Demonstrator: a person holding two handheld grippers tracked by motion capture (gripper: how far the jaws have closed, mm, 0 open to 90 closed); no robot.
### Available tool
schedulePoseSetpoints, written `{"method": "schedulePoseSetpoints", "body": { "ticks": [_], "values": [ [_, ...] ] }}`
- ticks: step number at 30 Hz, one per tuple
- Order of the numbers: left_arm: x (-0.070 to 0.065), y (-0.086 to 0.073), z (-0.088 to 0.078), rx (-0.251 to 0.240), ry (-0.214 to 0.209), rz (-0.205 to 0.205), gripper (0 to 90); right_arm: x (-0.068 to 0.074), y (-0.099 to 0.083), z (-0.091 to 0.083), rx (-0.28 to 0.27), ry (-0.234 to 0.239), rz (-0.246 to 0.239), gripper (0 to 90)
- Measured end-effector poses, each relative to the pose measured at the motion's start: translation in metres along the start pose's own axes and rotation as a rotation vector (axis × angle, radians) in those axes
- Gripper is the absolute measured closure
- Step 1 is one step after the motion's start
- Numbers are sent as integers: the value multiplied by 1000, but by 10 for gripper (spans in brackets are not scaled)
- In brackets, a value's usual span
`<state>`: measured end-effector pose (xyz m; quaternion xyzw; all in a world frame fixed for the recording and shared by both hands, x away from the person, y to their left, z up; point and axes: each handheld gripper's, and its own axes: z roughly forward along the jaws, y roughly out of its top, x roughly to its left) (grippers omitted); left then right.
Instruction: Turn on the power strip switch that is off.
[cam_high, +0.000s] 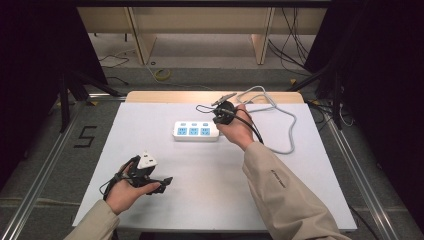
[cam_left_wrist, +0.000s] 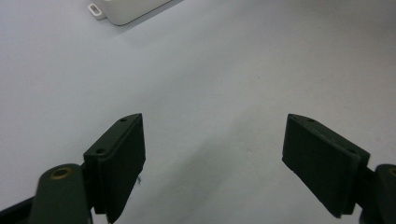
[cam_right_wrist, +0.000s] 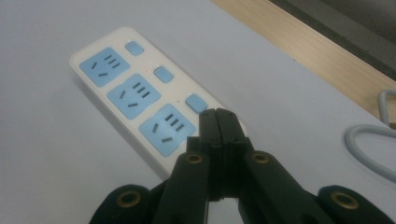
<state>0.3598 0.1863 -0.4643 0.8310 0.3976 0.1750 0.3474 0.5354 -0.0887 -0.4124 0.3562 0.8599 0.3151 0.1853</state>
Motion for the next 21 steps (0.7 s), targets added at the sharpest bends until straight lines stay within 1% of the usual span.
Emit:
{"method": "schedulePoseSetpoints", "body": {
  "ticks": [21],
  "values": [
    [0, 0, 0, -1, 0, 0, 210, 0, 5, 4, 5, 1, 1, 900]
  ]
}}
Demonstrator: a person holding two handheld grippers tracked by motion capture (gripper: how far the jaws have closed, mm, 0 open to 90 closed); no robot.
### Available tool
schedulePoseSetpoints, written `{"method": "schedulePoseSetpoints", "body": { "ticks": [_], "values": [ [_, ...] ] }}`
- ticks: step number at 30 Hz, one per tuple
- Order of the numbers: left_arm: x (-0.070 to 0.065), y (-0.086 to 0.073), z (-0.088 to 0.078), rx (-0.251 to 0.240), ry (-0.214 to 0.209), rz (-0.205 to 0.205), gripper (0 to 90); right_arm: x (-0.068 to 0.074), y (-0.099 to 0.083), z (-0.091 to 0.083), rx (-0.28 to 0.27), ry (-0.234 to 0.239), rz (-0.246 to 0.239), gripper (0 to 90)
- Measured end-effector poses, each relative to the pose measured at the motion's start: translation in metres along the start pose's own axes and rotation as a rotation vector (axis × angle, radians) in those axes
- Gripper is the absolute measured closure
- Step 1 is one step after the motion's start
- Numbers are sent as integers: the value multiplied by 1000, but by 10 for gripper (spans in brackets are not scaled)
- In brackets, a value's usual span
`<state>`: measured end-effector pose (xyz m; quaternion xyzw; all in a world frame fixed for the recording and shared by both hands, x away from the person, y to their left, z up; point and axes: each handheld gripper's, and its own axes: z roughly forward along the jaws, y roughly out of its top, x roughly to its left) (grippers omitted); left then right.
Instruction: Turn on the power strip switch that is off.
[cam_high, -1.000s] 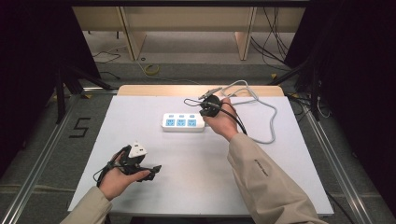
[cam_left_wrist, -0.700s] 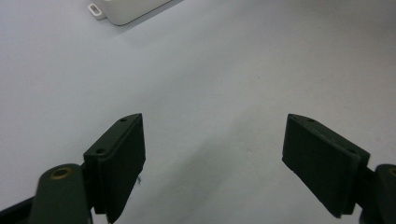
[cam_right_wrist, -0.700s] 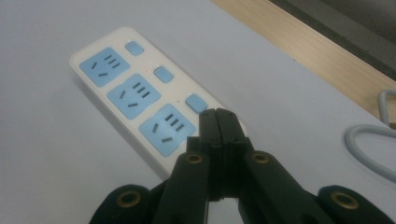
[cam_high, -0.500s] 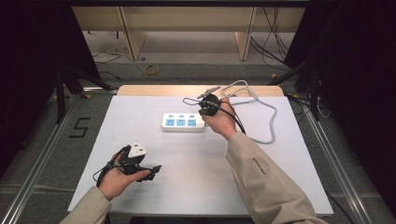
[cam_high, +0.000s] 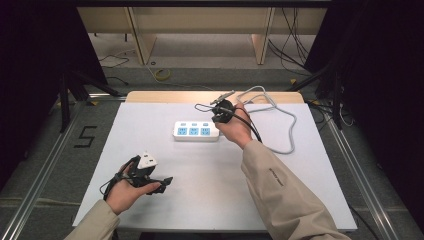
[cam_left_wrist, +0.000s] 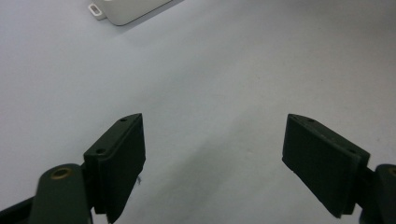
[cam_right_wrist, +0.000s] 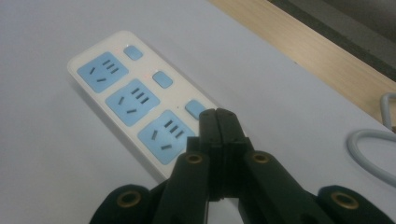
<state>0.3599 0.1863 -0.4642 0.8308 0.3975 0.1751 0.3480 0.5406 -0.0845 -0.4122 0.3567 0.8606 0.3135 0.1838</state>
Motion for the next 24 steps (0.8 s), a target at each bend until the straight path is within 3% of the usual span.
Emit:
{"method": "schedulePoseSetpoints", "body": {
  "ticks": [24],
  "values": [
    [-1, 0, 0, -5, -4, 2, 210, 1, 6, 8, 9, -5, -11, 900]
  ]
}}
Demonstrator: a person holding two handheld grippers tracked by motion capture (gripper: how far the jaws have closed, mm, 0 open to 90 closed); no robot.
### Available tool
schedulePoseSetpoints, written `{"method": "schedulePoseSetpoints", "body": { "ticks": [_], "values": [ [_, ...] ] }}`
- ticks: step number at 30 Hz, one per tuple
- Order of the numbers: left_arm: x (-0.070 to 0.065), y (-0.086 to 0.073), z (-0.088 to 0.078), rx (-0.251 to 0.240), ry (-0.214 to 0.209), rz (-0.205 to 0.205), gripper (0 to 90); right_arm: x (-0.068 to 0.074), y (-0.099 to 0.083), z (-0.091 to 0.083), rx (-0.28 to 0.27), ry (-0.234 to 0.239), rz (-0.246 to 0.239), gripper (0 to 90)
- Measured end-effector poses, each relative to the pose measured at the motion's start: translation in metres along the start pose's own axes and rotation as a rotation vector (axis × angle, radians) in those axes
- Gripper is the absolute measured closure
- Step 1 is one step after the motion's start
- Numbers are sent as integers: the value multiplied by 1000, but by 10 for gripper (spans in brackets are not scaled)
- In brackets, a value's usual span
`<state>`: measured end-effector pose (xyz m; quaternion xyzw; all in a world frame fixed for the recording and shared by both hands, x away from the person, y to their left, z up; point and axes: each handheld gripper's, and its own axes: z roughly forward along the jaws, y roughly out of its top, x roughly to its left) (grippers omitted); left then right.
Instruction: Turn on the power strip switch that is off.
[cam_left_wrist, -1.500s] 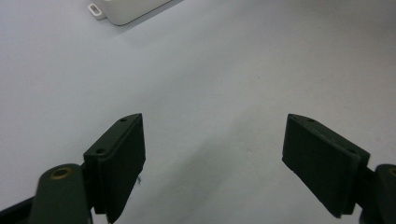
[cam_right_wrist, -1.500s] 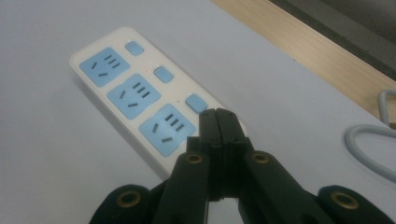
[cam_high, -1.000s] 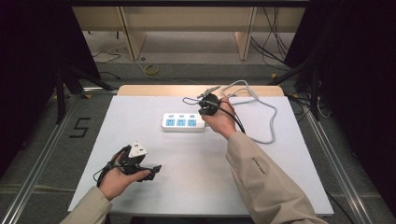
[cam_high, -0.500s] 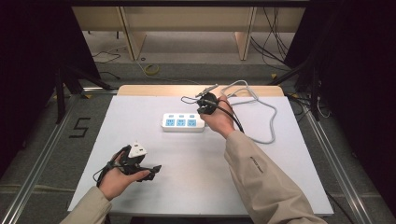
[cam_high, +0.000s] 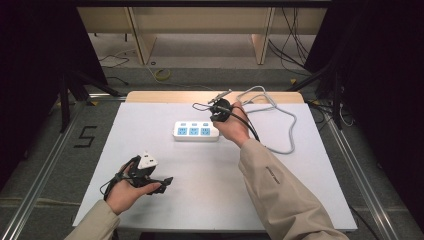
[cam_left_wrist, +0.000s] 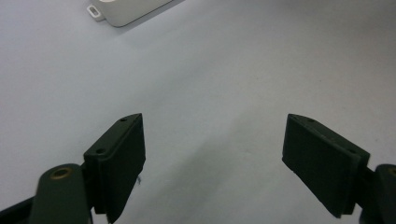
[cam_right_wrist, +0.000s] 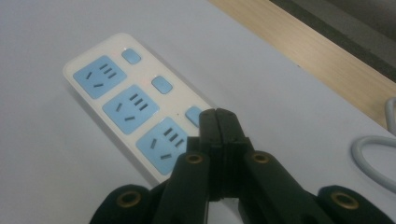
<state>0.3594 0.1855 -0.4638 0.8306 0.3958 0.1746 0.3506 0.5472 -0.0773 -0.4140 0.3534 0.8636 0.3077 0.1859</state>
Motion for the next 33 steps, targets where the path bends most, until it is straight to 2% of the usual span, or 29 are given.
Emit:
{"method": "schedulePoseSetpoints", "body": {
  "ticks": [12, 19, 33],
  "values": [
    [0, 1, 0, -4, -2, 0, 210, 2, 3, 9, 27, 4, 7, 900],
    [0, 1, 0, -3, -1, -1, 210, 3, 5, 17, 35, 7, -5, 900],
    [1, 1, 0, -6, -1, 1, 208, 5, 11, 27, 47, 13, 9, 900]
  ]
}}
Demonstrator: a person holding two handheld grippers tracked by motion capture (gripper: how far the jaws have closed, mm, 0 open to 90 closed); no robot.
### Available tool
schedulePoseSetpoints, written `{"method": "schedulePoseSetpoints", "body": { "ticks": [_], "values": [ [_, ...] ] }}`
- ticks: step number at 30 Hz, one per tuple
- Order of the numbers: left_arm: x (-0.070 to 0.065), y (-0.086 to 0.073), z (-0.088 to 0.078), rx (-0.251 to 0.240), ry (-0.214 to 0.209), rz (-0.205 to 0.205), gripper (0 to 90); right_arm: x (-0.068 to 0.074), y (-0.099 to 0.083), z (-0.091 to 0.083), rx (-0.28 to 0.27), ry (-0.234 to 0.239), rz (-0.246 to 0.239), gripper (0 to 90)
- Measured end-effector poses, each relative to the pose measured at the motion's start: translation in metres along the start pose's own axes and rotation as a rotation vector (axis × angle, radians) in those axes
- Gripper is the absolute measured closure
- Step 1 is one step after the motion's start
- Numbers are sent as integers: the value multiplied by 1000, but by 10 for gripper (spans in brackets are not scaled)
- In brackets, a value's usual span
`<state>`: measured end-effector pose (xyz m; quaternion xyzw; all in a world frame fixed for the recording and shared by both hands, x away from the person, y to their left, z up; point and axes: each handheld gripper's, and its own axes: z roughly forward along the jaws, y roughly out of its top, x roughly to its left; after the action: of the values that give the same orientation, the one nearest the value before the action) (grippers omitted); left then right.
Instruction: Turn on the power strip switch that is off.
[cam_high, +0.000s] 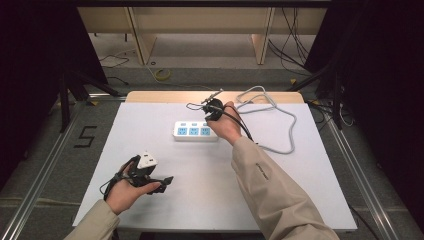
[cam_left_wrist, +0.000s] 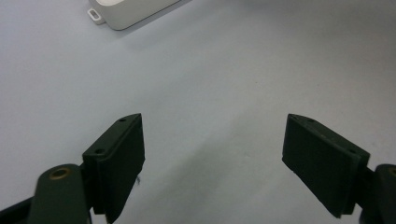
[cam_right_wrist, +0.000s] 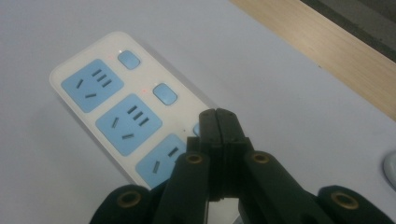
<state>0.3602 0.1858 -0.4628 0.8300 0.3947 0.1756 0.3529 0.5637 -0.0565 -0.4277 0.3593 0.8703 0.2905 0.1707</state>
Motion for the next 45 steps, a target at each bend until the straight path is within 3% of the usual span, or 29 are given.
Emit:
{"method": "schedulePoseSetpoints", "body": {
  "ticks": [45],
  "values": [
    [0, 0, 0, -1, -6, 4, 207, -1, 8, 26, 67, -10, 14, 900]
  ]
}}
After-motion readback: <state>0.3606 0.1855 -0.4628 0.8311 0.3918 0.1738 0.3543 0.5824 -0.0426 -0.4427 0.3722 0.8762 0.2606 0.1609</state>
